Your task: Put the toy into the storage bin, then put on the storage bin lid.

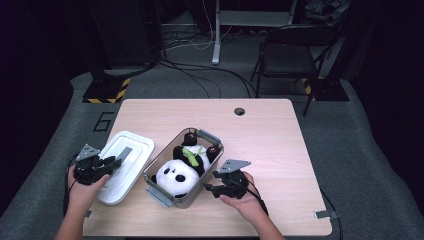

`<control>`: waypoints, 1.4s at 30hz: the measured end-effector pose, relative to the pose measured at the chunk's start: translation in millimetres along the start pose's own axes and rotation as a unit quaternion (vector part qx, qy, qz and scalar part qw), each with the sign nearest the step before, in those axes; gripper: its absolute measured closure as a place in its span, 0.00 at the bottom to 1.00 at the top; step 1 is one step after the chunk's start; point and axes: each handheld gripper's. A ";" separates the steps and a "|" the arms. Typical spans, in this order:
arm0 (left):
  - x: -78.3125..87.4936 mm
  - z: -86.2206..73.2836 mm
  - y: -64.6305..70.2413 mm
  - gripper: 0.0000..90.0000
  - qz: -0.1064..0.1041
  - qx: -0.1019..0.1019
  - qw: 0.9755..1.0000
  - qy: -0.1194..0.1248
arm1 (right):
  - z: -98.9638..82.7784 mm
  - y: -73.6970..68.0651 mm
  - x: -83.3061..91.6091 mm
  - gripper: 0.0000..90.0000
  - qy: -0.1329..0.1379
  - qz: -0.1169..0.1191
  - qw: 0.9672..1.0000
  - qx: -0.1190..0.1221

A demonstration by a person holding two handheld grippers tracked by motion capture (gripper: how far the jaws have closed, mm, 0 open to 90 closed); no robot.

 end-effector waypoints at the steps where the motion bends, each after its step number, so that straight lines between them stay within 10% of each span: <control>1: 0.9 1.5 0.8 0.74 -0.002 0.001 1.000 -0.001 | -0.5 0.8 1.1 0.48 0.001 -0.001 1.000 0.003; 42: 17.7 69.9 43.4 0.74 -0.049 -0.027 0.998 0.025 | -9.8 13.7 18.6 0.48 0.007 -0.019 1.000 -0.009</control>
Point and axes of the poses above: each handheld gripper's, and its own axes: x roughly backward along the jaws, z roughly out of its top, y roughly to its right, and after that the axes turned 9 degrees about y, right-handed
